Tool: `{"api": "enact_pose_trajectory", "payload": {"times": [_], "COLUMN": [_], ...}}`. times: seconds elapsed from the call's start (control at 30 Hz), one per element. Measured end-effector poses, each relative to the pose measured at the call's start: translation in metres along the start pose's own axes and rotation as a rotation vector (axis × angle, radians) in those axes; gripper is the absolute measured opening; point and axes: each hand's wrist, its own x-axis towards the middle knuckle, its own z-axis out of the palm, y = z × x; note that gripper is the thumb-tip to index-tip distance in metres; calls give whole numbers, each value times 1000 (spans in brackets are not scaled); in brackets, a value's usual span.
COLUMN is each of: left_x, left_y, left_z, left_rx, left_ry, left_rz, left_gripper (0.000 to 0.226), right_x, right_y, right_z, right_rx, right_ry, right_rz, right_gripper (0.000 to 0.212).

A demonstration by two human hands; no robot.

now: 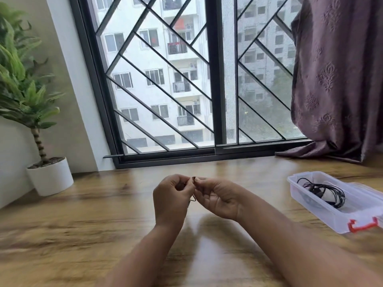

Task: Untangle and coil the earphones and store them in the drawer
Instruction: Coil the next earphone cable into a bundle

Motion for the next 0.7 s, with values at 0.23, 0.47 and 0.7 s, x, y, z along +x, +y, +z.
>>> {"api": "enact_pose_trajectory", "payload": {"times": [0.23,0.47,0.7], "left_x": [0,0,-1], "left_y": [-2,-4,-1], "left_z": [-1,-1,-1], "left_rx": [54,104,86], "left_ry": [-21,-21,-35], "left_rz": [75,130,115], "left_gripper": [15,18,19], "right_x": [-3,-5,-4], "right_y": [-1,-1,-3], "right_z": [0,1,0], "right_rx": [-32,-88,-204], "right_ry": [-26,9,61], "right_rz": [-14,-61,-117], "right_gripper": [24,31,10]}}
